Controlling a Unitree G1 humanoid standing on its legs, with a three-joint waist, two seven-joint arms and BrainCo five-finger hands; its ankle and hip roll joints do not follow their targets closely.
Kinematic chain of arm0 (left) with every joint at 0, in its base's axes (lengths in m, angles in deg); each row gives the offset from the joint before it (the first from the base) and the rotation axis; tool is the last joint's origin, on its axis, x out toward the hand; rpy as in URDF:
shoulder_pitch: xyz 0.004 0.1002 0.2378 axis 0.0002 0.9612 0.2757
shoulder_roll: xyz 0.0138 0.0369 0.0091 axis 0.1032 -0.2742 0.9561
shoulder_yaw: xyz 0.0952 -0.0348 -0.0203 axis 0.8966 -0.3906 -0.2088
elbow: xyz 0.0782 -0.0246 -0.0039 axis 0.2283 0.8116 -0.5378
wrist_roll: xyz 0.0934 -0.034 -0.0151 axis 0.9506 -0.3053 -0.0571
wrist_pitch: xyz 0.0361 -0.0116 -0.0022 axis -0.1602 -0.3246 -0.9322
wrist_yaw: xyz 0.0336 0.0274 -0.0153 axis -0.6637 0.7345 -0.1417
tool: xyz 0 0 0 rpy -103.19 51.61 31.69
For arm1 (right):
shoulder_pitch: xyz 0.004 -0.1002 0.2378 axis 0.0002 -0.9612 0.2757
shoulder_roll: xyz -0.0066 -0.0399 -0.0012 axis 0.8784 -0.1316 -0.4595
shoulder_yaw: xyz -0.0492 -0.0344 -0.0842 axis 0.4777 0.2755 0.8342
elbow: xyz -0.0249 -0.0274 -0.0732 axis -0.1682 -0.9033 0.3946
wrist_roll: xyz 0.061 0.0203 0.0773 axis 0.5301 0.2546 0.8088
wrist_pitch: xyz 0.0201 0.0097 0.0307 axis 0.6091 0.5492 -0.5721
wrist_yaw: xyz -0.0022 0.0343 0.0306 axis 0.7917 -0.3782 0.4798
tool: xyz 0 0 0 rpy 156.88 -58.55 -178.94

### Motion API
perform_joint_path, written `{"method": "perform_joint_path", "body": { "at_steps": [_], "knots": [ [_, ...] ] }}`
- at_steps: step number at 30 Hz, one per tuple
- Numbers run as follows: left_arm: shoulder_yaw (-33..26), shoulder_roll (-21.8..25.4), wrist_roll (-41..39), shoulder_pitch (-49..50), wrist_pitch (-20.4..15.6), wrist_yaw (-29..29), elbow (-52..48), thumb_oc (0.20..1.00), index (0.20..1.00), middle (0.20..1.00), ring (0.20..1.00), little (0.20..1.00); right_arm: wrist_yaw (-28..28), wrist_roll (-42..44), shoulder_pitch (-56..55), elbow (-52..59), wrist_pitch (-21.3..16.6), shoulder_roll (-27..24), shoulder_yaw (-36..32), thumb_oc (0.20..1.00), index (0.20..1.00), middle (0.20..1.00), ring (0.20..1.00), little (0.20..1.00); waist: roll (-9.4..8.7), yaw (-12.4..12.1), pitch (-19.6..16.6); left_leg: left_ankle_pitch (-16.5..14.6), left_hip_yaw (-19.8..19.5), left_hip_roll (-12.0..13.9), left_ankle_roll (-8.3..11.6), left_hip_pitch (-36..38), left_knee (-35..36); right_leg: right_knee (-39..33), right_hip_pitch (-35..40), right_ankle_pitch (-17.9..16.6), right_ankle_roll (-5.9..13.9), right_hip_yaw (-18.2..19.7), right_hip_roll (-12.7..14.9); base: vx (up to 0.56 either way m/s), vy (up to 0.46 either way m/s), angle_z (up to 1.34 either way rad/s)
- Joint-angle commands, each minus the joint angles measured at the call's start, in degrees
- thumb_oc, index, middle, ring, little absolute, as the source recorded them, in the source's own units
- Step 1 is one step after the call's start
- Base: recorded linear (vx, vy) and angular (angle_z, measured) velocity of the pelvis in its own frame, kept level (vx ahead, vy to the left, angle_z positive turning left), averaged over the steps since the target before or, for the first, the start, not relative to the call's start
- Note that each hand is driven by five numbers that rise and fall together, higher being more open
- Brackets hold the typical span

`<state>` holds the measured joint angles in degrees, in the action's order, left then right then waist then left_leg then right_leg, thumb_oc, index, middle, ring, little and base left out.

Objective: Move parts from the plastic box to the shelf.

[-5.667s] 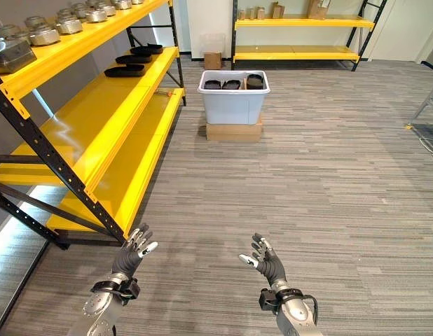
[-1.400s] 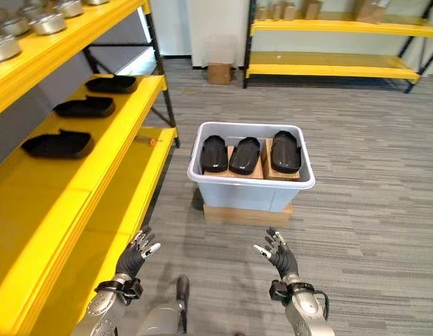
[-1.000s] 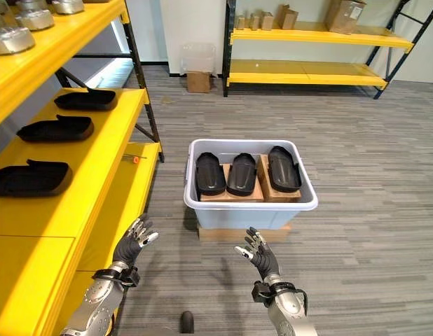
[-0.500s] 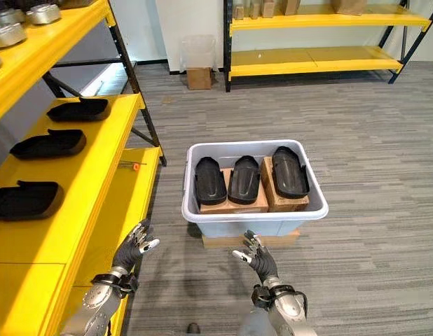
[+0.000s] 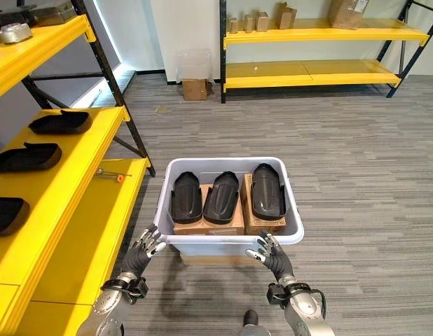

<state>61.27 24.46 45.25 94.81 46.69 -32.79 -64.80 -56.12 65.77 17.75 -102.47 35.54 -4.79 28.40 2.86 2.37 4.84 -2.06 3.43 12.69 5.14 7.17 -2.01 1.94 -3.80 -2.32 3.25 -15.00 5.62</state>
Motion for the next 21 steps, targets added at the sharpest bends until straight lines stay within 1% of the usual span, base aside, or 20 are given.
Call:
{"method": "perform_joint_path", "body": {
  "at_steps": [1, 2, 4, 5, 6, 7, 8, 9, 10, 11, 12, 13, 14, 16, 17, 18, 21],
  "knots": [
    [-0.98, 3.88, -0.8, 0.51, -2.72, -0.87, -4.12, 1.0, 1.0, 1.0, 1.0, 1.0, -0.05, 0.49, 0.75, 4.04, -3.67, 0.62, 0.95, 1.0, 1.0, 1.0, 1.0, 1.0, -3.23, -0.23, -0.38, 4.47, -0.71, -1.75, 1.3, 0.05, -4.81, 3.85, 0.39, 2.12, 1.44, 3.13, 2.25, 0.11, -0.248, -0.06],
    [-1.31, 3.57, -1.05, 0.75, -2.71, -0.86, -4.29, 1.0, 1.0, 1.0, 1.0, 1.0, -0.19, 0.52, 0.85, 3.76, -3.69, 0.43, 1.24, 1.0, 1.0, 1.0, 1.0, 1.0, -3.58, -0.56, -0.23, 7.08, -1.26, -1.15, 1.57, -1.61, -8.81, 3.09, 1.31, 2.93, 0.25, 3.6, 0.77, 0.08, -0.192, -0.1],
    [-1.31, 3.57, -1.05, 0.75, -2.71, -0.86, -4.29, 1.0, 1.0, 1.0, 1.0, 1.0, -0.19, 0.52, 0.85, 3.76, -3.69, 0.44, 1.24, 1.0, 1.0, 1.0, 1.0, 1.0, -3.55, -0.51, -0.27, 7.0, -1.35, -1.1, 1.6, -1.77, -9.0, 3.06, 1.29, 2.92, 0.23, 3.54, 0.73, 0.03, -0.108, -0.19],
    [-1.62, 3.45, -1.26, 0.9, -2.66, -0.74, -4.52, 1.0, 1.0, 1.0, 1.0, 1.0, -0.24, 0.87, 0.87, 3.68, -3.75, 0.5, 1.35, 1.0, 1.0, 1.0, 1.0, 1.0, -4.16, -1.0, 0.12, 9.29, -2.01, -0.75, 1.48, -3.67, -13.17, 2.4, 2.19, 3.32, -0.71, 3.87, 0.0, 0.03, -0.251, -0.22],
    [-1.94, 3.38, -1.57, 1.26, -2.59, -0.68, -5.0, 1.0, 1.0, 1.0, 1.0, 1.0, -0.1, 0.99, 0.79, 3.58, -3.94, 0.47, 1.7, 1.0, 1.0, 1.0, 1.0, 1.0, -5.49, -1.83, 1.22, 11.84, -3.79, -1.08, 0.55, -8.4, -22.7, 0.86, 4.19, 3.79, -2.29, 4.22, -1.07, 0.03, -0.332, -0.13],
    [-1.96, 3.45, -1.55, 1.26, -2.52, -0.68, -5.18, 1.0, 1.0, 1.0, 1.0, 1.0, 0.02, 1.07, 0.82, 3.83, -4.08, 0.3, 1.73, 1.0, 1.0, 1.0, 1.0, 1.0, -6.29, -2.31, 2.11, 12.72, -3.6, -1.53, -0.02, -10.67, -27.0, 0.34, 5.1, 3.92, -2.98, 4.31, -1.12, 0.02, -0.306, -0.02],
    [-1.98, 3.33, -1.44, 1.52, -2.36, -0.42, -5.25, 1.0, 1.0, 1.0, 1.0, 1.0, 0.13, 1.06, 0.58, 3.96, -4.08, 0.17, 1.86, 1.0, 1.0, 1.0, 1.0, 1.0, -6.87, -2.77, 2.88, 12.2, -3.54, -2.22, -0.45, -12.93, -30.17, -0.34, 6.08, 4.27, -3.25, 3.98, -1.19, 0.02, -0.168, 0.19],
    [-2.13, 3.26, -1.55, 1.71, -2.3, -0.49, -5.67, 1.0, 1.0, 1.0, 1.0, 1.0, 0.31, 1.05, 0.46, 4.09, -4.03, 0.12, 1.87, 1.0, 1.0, 1.0, 1.0, 1.0, -7.03, -3.06, 3.19, 11.56, -2.88, -2.15, -0.76, -14.72, -28.77, -0.97, 6.75, 4.44, -3.05, 3.62, -1.15, 0.12, -0.058, -0.01],
    [-2.27, 3.26, -1.53, 1.52, -2.23, -0.61, -5.34, 1.0, 1.0, 1.0, 1.0, 1.0, 0.66, 1.04, 0.86, 4.07, -4.25, 0.17, 1.7, 1.0, 1.0, 1.0, 1.0, 1.0, -6.89, -3.6, 3.02, 8.29, -1.08, -3.32, -1.14, -16.62, -20.88, -2.47, 7.71, 4.36, -1.98, 3.6, -0.85, 0.17, 0.034, 0.01],
    [-2.22, 3.29, -1.44, 1.5, -2.37, -0.62, -5.33, 1.0, 1.0, 1.0, 1.0, 1.0, 0.71, 0.93, 0.94, 4.06, -4.34, 0.23, 1.55, 1.0, 1.0, 1.0, 1.0, 1.0, -6.83, -3.79, 2.76, 7.51, -0.18, -3.35, -1.23, -17.29, -16.32, -2.71, 7.84, 4.45, -1.52, 3.67, -0.72, 0.23, 0.128, -0.1],
    [-1.84, 3.29, -0.83, 1.23, -2.58, -0.61, -5.27, 1.0, 1.0, 1.0, 1.0, 1.0, 1.0, 0.52, 0.97, 3.83, -4.88, 0.46, 1.37, 1.0, 1.0, 1.0, 1.0, 1.0, -6.07, -3.93, 2.7, 9.58, 2.31, -2.76, -0.4, -19.17, -7.62, -3.11, 8.83, 5.04, -0.75, 3.31, -0.98, 0.19, 0.136, -0.01],
    [-1.83, 3.32, -0.66, 1.26, -2.61, -0.72, -5.29, 1.0, 1.0, 1.0, 1.0, 1.0, 1.04, 0.3, 1.0, 3.78, -4.69, 0.33, 1.19, 1.0, 1.0, 1.0, 1.0, 1.0, -5.84, -4.16, 2.5, 10.91, 3.01, -2.66, -0.1, -18.69, -3.9, -3.07, 9.25, 5.11, -0.56, 3.47, -0.92, 0.19, 0.148, 0.01],
    [-1.59, 3.58, -0.18, 0.8, -2.68, -0.68, -5.09, 1.0, 1.0, 1.0, 1.0, 1.0, 1.19, -0.12, 1.15, 3.51, -4.77, 0.39, 1.2, 1.0, 1.0, 1.0, 1.0, 1.0, -5.34, -4.12, 2.42, 12.31, 4.34, -2.4, 0.22, -19.03, -2.02, -2.73, 9.57, 5.5, -0.37, 3.41, -1.18, 0.17, 0.132, -0.26],
    [-1.72, 3.49, -0.4, 0.74, -2.92, -0.62, -4.6, 1.0, 1.0, 1.0, 1.0, 1.0, 0.8, -0.52, 0.58, 3.42, -4.21, 1.39, 1.26, 1.0, 1.0, 1.0, 1.0, 1.0, -5.22, -4.23, 2.09, 9.38, 2.72, -3.57, -0.71, -16.49, -2.18, -1.43, 10.26, 6.79, 0.52, 4.26, -0.2, 0.23, 0.209, -0.48],
    [-1.24, 3.99, -0.56, -0.32, -2.95, -0.62, -4.81, 1.0, 1.0, 1.0, 1.0, 1.0, 0.64, 0.19, 0.35, 3.82, -4.1, 2.42, 0.76, 1.0, 1.0, 1.0, 1.0, 1.0, -5.44, -3.61, 0.8, 7.32, 4.28, -5.01, -1.32, -15.32, -1.98, -0.63, 10.33, 6.25, 1.66, 4.33, 1.76, 0.24, 0.221, -0.79],
    [-1.23, 4.0, -0.57, -0.32, -2.95, -0.62, -4.81, 1.0, 1.0, 1.0, 1.0, 1.0, 0.64, 0.19, 0.33, 3.84, -4.09, 2.43, 0.75, 1.0, 1.0, 1.0, 1.0, 1.0, -5.48, -3.7, 0.8, 7.27, 4.39, -5.03, -1.34, -15.27, -2.0, -0.6, 10.31, 6.26, 1.69, 4.43, 1.81, 0.27, 0.23, -0.7],
    [-1.43, 4.91, -0.26, -0.29, -2.87, -0.65, -5.19, 1.0, 1.0, 1.0, 1.0, 1.0, 0.28, 0.28, -0.21, 3.7, -3.66, 3.09, 0.57, 1.0, 1.0, 1.0, 1.0, 1.0, -5.88, -3.45, -0.27, 5.04, 6.37, -6.19, -2.57, -13.61, -1.95, 0.06, 10.29, 5.56, 2.99, 5.47, 3.95, 0.17, 0.145, -0.19]
  ]
}}
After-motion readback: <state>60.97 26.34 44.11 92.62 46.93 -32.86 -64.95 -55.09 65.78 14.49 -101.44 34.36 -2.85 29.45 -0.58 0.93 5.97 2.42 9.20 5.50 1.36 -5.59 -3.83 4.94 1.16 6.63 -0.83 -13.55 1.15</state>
